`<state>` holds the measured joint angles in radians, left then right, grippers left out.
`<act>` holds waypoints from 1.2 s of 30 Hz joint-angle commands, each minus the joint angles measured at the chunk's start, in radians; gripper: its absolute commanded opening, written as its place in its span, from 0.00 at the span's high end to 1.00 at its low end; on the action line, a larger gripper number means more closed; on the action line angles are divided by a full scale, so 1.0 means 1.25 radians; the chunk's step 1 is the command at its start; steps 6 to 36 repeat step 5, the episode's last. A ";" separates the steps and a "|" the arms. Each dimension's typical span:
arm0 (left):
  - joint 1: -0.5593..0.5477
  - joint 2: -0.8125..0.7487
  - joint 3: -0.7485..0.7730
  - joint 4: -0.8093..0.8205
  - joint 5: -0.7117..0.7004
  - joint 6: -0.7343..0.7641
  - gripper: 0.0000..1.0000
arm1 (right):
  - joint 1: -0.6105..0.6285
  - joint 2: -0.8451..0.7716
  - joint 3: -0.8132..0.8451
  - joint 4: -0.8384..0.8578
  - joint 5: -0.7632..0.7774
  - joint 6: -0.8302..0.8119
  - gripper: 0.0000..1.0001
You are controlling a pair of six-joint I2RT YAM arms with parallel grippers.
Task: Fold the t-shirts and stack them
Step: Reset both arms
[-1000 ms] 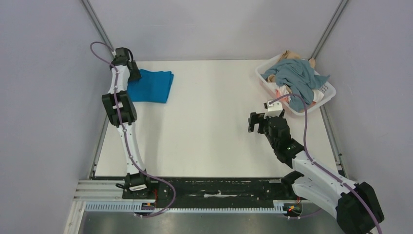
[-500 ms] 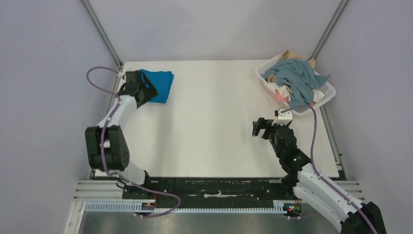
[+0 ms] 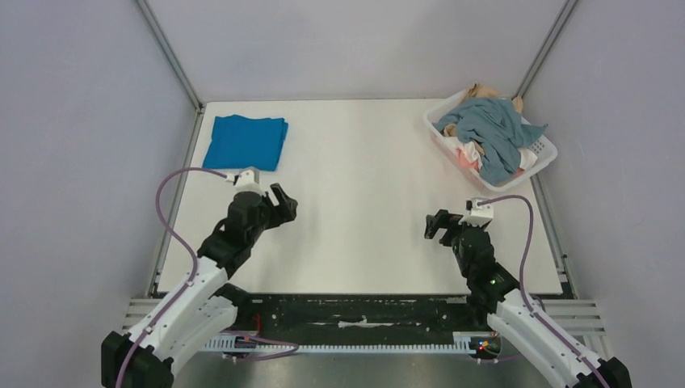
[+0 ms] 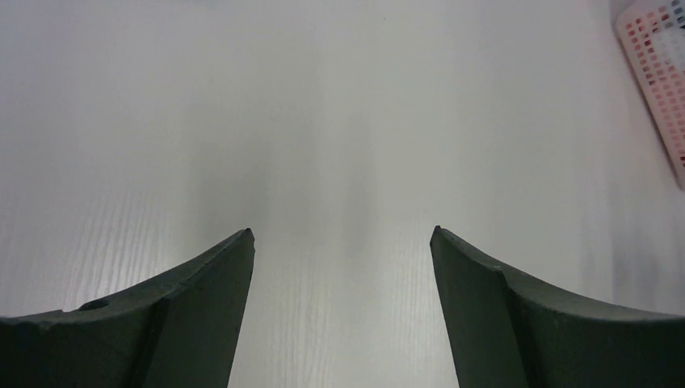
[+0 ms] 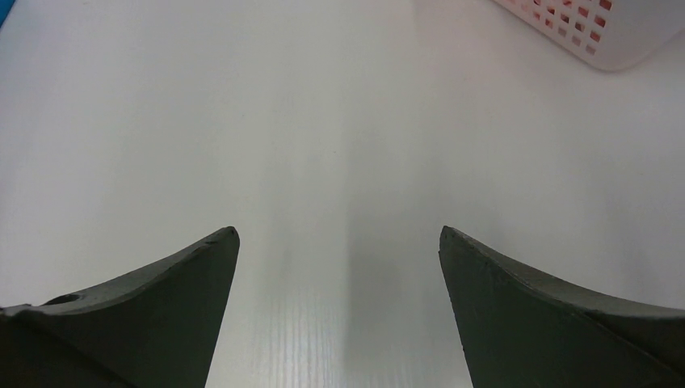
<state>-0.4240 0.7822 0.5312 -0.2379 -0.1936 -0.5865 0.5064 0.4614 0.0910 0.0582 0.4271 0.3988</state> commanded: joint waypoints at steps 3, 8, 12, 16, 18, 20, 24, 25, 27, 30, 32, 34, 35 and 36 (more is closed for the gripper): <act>-0.004 -0.066 -0.055 0.029 -0.009 -0.010 0.14 | 0.000 0.012 -0.018 0.020 0.019 0.019 0.02; -0.004 -0.072 -0.054 0.038 0.018 0.001 0.14 | -0.001 0.016 -0.013 0.021 0.014 0.018 0.02; -0.004 -0.072 -0.054 0.038 0.018 0.001 0.14 | -0.001 0.016 -0.013 0.021 0.014 0.018 0.02; -0.004 -0.072 -0.054 0.038 0.018 0.001 0.14 | -0.001 0.016 -0.013 0.021 0.014 0.018 0.02; -0.004 -0.072 -0.054 0.038 0.018 0.001 0.14 | -0.001 0.016 -0.013 0.021 0.014 0.018 0.02; -0.004 -0.072 -0.054 0.038 0.018 0.001 0.14 | -0.001 0.016 -0.013 0.021 0.014 0.018 0.02; -0.004 -0.072 -0.054 0.038 0.018 0.001 0.14 | -0.001 0.016 -0.013 0.021 0.014 0.018 0.02; -0.004 -0.072 -0.054 0.038 0.018 0.001 0.14 | -0.001 0.016 -0.013 0.021 0.014 0.018 0.02; -0.004 -0.072 -0.054 0.038 0.018 0.001 0.14 | -0.001 0.016 -0.013 0.021 0.014 0.018 0.02; -0.004 -0.072 -0.054 0.038 0.018 0.001 0.14 | -0.001 0.016 -0.013 0.021 0.014 0.018 0.02; -0.004 -0.072 -0.054 0.038 0.018 0.001 0.14 | -0.001 0.016 -0.013 0.021 0.014 0.018 0.02; -0.004 -0.072 -0.054 0.038 0.018 0.001 0.14 | -0.001 0.016 -0.013 0.021 0.014 0.018 0.02; -0.004 -0.072 -0.054 0.038 0.018 0.001 0.14 | -0.001 0.016 -0.013 0.021 0.014 0.018 0.02; -0.004 -0.072 -0.054 0.038 0.018 0.001 0.14 | -0.001 0.016 -0.013 0.021 0.014 0.018 0.02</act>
